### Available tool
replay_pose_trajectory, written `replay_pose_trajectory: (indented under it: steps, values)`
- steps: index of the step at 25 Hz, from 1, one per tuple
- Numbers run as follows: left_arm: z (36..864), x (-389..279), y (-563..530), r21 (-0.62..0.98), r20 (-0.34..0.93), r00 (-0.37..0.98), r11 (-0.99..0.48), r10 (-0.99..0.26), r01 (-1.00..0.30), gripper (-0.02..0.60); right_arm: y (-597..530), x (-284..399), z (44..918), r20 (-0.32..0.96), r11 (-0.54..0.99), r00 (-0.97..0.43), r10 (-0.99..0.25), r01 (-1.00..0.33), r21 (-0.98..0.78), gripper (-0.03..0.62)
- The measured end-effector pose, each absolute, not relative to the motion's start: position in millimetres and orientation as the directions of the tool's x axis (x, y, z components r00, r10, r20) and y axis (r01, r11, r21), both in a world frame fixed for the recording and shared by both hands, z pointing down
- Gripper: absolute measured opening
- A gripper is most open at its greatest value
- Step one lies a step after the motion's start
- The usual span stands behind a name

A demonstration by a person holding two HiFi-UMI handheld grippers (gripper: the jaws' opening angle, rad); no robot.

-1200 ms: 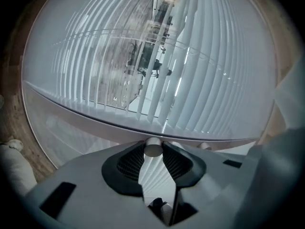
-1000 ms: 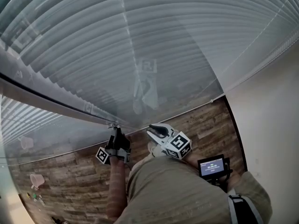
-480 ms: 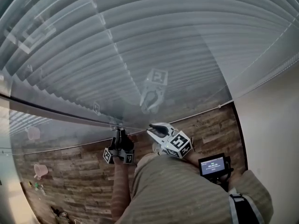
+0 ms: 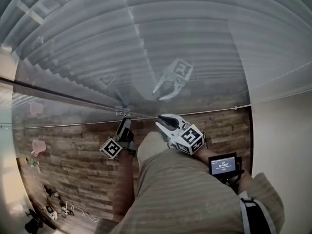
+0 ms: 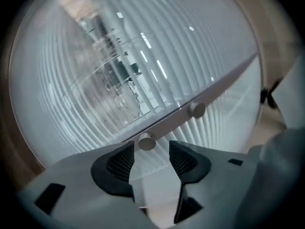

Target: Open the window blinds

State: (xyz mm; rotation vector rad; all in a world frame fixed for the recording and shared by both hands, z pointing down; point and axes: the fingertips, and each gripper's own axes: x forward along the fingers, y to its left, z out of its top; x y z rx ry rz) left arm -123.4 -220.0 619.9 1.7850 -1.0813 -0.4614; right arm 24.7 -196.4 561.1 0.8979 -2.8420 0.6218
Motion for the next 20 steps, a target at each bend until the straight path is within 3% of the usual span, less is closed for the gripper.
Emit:
replay_pose_trajectory:
  steps: [2,5,9,16,20]
  values:
    - [617.3,-126.5,-213.4,0.648,0.308,0.487,-0.195,-0.817,-0.736,0.222,-195.3,18.7,551.4,0.211,0.756,-0.834,-0.51,-0.552,-0.351,0.097]
    - [609.0,-122.9,-215.0,0.35,0.431,0.377,-0.233,-0.82,-0.907,0.222,-199.5,16.5,539.2,0.207,0.774,-0.846,-0.492,-0.534,-0.341,0.097]
    - [606.9,-132.9,-222.1,0.209,0.475,0.276,-0.197,-0.836,-0.958,0.221,-203.3,10.6,536.2,0.203,0.775,-0.845,-0.495,-0.535,-0.336,0.097]
    - [612.1,-105.5,-239.2,0.129,0.53,0.272,-0.24,-0.803,-0.962,0.219,-211.4,17.9,537.8,0.196,0.752,-0.831,-0.521,-0.556,-0.354,0.097]
    - [610.2,-104.6,-242.1,0.083,0.547,0.266,-0.266,-0.793,-0.961,0.15,-215.3,19.3,538.9,0.203,0.73,-0.813,-0.546,-0.58,-0.36,0.097]
